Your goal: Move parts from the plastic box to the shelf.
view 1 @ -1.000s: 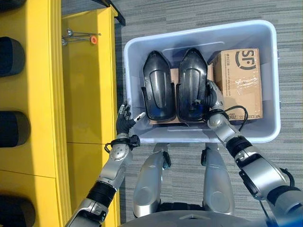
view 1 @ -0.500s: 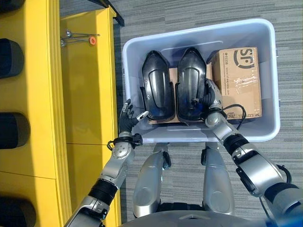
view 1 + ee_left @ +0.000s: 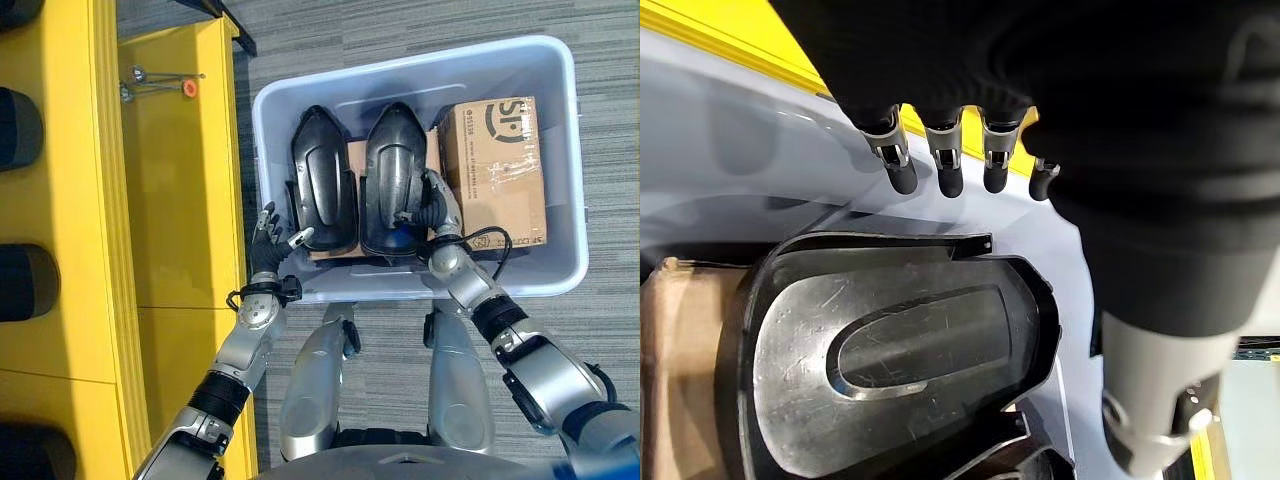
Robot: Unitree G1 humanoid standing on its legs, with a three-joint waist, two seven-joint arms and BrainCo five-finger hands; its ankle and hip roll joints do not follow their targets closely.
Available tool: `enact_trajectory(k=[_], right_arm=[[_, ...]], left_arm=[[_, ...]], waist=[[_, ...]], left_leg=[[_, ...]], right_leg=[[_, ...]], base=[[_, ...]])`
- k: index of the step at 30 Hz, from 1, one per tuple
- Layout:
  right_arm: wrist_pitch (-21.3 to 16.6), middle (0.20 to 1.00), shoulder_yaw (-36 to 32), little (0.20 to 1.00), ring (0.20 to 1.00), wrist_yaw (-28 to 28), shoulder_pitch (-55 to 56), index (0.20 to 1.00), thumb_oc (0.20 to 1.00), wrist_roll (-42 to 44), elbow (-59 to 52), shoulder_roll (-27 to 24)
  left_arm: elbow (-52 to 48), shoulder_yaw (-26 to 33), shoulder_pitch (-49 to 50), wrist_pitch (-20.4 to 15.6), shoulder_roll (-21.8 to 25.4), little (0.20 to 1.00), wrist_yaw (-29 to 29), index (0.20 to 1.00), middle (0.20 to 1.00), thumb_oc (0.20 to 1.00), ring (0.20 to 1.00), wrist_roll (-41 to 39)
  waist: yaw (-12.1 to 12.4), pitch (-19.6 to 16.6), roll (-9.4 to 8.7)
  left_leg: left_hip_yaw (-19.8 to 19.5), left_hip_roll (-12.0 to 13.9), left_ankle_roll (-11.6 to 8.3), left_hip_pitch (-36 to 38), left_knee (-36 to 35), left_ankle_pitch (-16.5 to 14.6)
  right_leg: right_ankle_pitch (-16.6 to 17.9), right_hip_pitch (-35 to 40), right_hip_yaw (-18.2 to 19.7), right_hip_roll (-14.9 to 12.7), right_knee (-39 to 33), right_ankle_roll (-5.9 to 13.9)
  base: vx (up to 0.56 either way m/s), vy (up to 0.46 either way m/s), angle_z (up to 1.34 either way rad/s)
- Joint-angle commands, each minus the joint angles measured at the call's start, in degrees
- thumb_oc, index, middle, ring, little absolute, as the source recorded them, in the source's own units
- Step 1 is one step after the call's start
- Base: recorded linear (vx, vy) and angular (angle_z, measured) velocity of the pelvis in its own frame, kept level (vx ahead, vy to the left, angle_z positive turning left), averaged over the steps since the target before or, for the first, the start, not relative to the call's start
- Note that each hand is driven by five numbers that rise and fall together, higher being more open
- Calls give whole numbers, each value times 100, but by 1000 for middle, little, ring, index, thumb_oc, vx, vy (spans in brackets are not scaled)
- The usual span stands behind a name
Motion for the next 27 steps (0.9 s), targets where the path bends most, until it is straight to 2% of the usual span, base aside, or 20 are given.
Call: enact_trajectory(k=[1, 11, 27], right_arm=[[-265, 1000, -39, 1000, 1000, -71, 18, 1000, 1000, 71, -512, 161], [-441, 1000, -84, 1000, 1000, -34, 258, 1000, 1000, 105, -1422, 176], [-449, 1000, -97, 1000, 1000, -73, 390, 1000, 1000, 59, -1568, 146]], left_arm=[[-97, 187, 26, -219, 190, 1000, 122, 1000, 1000, 1000, 1000, 270], [-181, 264, 117, -170, 208, 1000, 166, 1000, 1000, 1000, 1000, 315], [-182, 291, 147, -165, 213, 1000, 202, 1000, 1000, 1000, 1000, 389]], waist=[[30, 8, -449], [-23, 8, -538], [-69, 8, -558]], left_leg=[[-245, 61, -144, 99, 749, -788], [-220, 67, -134, 112, 733, -794], [-181, 50, -118, 72, 745, -813]], right_leg=[[-183, 54, -154, -415, 271, 355], [-189, 43, -106, -385, 263, 342], [-169, -48, -63, -374, 278, 345]], base=[[0, 0, 0], [-1, -2, -2], [0, -1, -1]])
